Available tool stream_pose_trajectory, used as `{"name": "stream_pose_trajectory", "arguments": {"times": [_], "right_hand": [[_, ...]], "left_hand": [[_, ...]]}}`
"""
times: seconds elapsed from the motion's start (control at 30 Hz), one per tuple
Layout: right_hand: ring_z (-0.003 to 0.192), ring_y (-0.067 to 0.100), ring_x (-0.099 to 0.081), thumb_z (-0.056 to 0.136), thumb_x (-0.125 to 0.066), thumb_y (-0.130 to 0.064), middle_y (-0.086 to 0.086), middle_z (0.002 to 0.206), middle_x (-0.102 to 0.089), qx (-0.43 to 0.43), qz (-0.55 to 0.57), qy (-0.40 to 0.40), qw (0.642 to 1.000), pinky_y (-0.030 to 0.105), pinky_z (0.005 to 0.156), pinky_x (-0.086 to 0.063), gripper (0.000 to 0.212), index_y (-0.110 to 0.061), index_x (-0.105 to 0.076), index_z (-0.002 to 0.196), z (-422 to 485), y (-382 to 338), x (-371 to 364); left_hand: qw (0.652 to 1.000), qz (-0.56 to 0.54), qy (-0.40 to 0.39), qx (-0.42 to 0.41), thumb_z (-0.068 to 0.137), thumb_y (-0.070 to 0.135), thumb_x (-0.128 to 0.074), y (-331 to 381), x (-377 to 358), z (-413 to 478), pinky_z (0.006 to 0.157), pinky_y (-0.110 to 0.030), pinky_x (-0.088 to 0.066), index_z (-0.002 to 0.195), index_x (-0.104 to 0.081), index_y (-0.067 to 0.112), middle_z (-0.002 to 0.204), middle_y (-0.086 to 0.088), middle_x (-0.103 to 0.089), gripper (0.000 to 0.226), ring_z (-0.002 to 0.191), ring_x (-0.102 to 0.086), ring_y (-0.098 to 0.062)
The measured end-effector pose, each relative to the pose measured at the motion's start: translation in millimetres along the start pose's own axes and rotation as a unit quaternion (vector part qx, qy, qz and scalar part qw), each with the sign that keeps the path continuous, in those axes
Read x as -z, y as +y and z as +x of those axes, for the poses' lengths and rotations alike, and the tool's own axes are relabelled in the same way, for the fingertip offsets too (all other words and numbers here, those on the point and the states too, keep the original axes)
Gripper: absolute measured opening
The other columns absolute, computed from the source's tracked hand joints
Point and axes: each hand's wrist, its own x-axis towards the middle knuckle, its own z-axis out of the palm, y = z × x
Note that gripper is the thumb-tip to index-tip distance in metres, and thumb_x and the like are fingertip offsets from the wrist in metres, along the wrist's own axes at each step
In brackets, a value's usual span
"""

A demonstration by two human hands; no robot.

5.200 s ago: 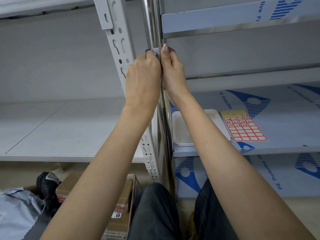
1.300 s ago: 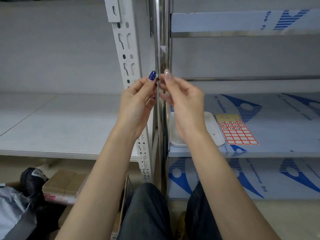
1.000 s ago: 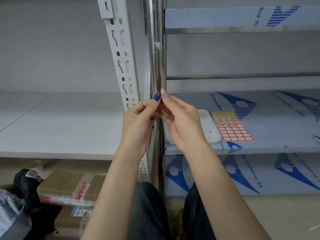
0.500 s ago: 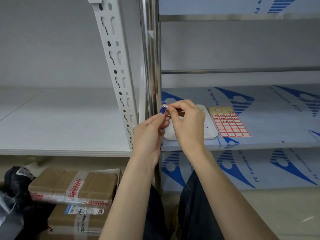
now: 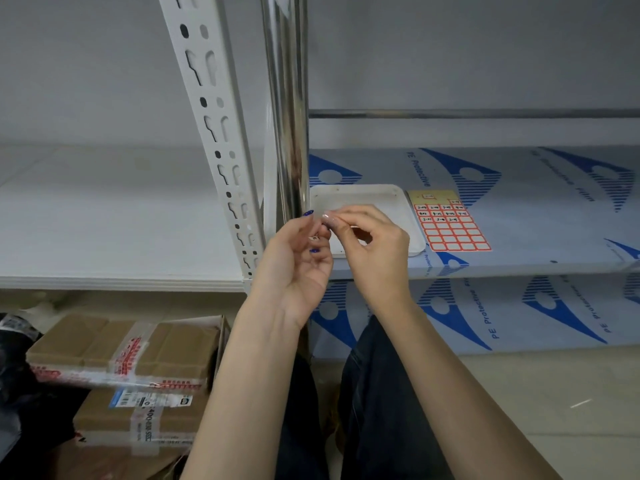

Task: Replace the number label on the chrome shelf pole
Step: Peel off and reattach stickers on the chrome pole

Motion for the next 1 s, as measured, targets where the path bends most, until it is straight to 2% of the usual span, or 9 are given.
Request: {"name": "stream_pose_trajectory", "arguments": {"times": [0.17,0.27,0.33,0.47,0.57,0.67,0.77,0.87,1.0], "right_hand": [[0.079,0.010,-0.068,0.079,-0.073,-0.014,-0.002,0.080,-0.072,-0.214,0.131,-0.107,0.962,0.025,0.079,-0.058,0.006,-0.020,-0.072,0.081,15,0,11],[0.075,0.010,-0.065,0.083,-0.070,-0.015,0.001,0.079,-0.069,-0.312,0.186,-0.038,0.931,0.027,0.075,-0.059,0.003,-0.013,-0.070,0.085,28,15,12],[0.076,0.011,-0.064,0.085,-0.068,-0.018,0.001,0.080,-0.067,-0.351,0.140,0.019,0.926,0.027,0.074,-0.059,0.015,-0.008,-0.070,0.095,38,34,20],[0.066,0.009,-0.062,0.087,-0.067,-0.025,0.000,0.073,-0.066,-0.318,0.046,0.051,0.946,0.023,0.065,-0.057,0.017,-0.009,-0.070,0.086,54,59,34],[0.071,0.016,-0.064,0.084,-0.070,-0.022,0.006,0.076,-0.068,-0.298,-0.033,0.031,0.954,0.030,0.072,-0.058,0.015,-0.008,-0.071,0.082,61,72,28],[0.095,0.026,-0.065,0.085,-0.067,-0.003,0.014,0.103,-0.070,-0.300,-0.130,-0.006,0.945,0.030,0.090,-0.051,0.020,-0.003,-0.070,0.105,65,91,21],[0.111,0.028,-0.058,0.087,-0.062,0.000,0.013,0.128,-0.060,-0.316,-0.208,-0.026,0.925,0.023,0.089,-0.042,0.036,-0.006,-0.061,0.123,69,92,21],[0.099,0.028,-0.061,0.091,-0.061,-0.015,0.015,0.116,-0.066,-0.300,-0.251,-0.028,0.920,0.024,0.078,-0.042,0.024,-0.003,-0.068,0.110,72,85,20],[0.079,0.026,-0.058,0.099,-0.047,-0.021,0.019,0.102,-0.069,-0.291,-0.233,-0.016,0.928,0.025,0.070,-0.040,0.032,0.000,-0.071,0.099,85,68,21]], "left_hand": [[0.992,0.124,0.006,-0.014,0.091,0.008,-0.047,3,9,2,0.041,-0.010,-0.034,0.101,-0.063,-0.003,0.069,-0.004,-0.057,0.022,0.052,-0.041,-0.004],[0.982,0.185,0.012,-0.039,0.093,0.008,-0.043,9,10,5,0.041,-0.009,-0.035,0.111,-0.061,-0.006,0.066,-0.001,-0.061,0.030,0.048,-0.043,-0.002],[0.980,0.194,0.018,-0.050,0.093,0.007,-0.042,17,15,4,0.042,-0.008,-0.036,0.111,-0.062,-0.005,0.066,0.000,-0.064,0.029,0.048,-0.045,-0.002],[0.975,0.191,0.043,-0.107,0.093,0.005,-0.041,47,22,5,0.046,-0.008,-0.037,0.106,-0.063,-0.002,0.066,0.000,-0.063,0.027,0.052,-0.046,-0.002],[0.968,0.180,0.055,-0.164,0.092,0.005,-0.041,59,16,7,0.044,-0.009,-0.035,0.100,-0.065,-0.001,0.066,0.001,-0.059,0.027,0.050,-0.042,-0.004],[0.951,0.212,0.040,-0.222,0.092,0.007,-0.043,60,3,2,0.046,-0.010,-0.037,0.096,-0.069,0.004,0.068,0.002,-0.058,0.027,0.054,-0.042,-0.006],[0.927,0.260,0.015,-0.269,0.093,0.008,-0.043,67,-14,-4,0.049,-0.010,-0.038,0.095,-0.070,0.007,0.064,0.007,-0.058,0.027,0.054,-0.044,-0.004],[0.901,0.301,-0.002,-0.313,0.093,0.008,-0.043,77,-29,-9,0.052,-0.012,-0.037,0.092,-0.070,0.009,0.066,0.007,-0.057,0.028,0.052,-0.045,-0.002],[0.838,0.372,0.019,-0.399,0.093,0.009,-0.042,88,-50,-11,0.060,-0.015,-0.039,0.090,-0.069,0.015,0.075,0.007,-0.059,0.028,0.063,-0.050,-0.004]]}}
